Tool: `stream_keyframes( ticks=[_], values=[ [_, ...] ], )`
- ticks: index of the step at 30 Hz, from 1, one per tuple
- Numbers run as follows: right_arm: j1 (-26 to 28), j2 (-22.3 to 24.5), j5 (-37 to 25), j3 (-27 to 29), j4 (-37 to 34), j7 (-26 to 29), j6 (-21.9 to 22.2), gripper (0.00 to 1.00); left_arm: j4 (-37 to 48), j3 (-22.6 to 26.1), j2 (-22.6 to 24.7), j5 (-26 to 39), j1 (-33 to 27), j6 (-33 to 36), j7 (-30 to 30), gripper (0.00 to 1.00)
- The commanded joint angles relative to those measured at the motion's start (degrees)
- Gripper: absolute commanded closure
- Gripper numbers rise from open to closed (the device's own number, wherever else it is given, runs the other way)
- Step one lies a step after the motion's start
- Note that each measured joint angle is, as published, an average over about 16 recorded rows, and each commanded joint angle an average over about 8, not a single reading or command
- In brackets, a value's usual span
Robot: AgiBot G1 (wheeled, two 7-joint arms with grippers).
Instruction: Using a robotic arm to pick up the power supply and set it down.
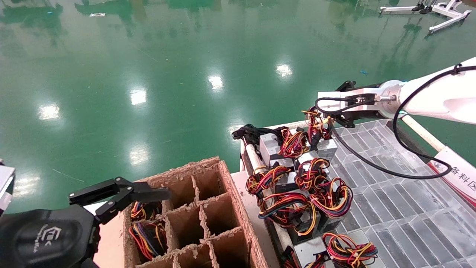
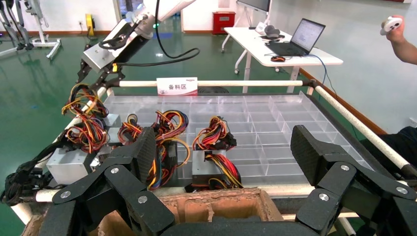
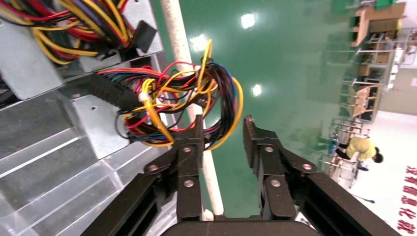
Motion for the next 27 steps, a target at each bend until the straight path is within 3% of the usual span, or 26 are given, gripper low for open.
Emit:
stream_keyframes(
  ticks=[1, 15, 27],
  values=[
    [0.40, 0.15, -0.03, -0.02, 0.01, 0.02, -0.37, 0.00, 0.01, 0.00, 0.00, 0.00, 0.00, 0.00, 0.00, 0.00],
    [3.08, 1.08, 0.54, 0.57, 0.05, 1.85, -4.13, 0.00, 0.03, 0.02, 0.00, -0.01, -0.01, 0.00, 0.02, 0.00],
    [-6.57, 7.41, 7.59, 9.16, 12.58, 9.73, -11.22, 0.00, 0.06, 0.03, 0.00, -0.01, -0.01, 0.00, 0.03, 0.00]
  ],
)
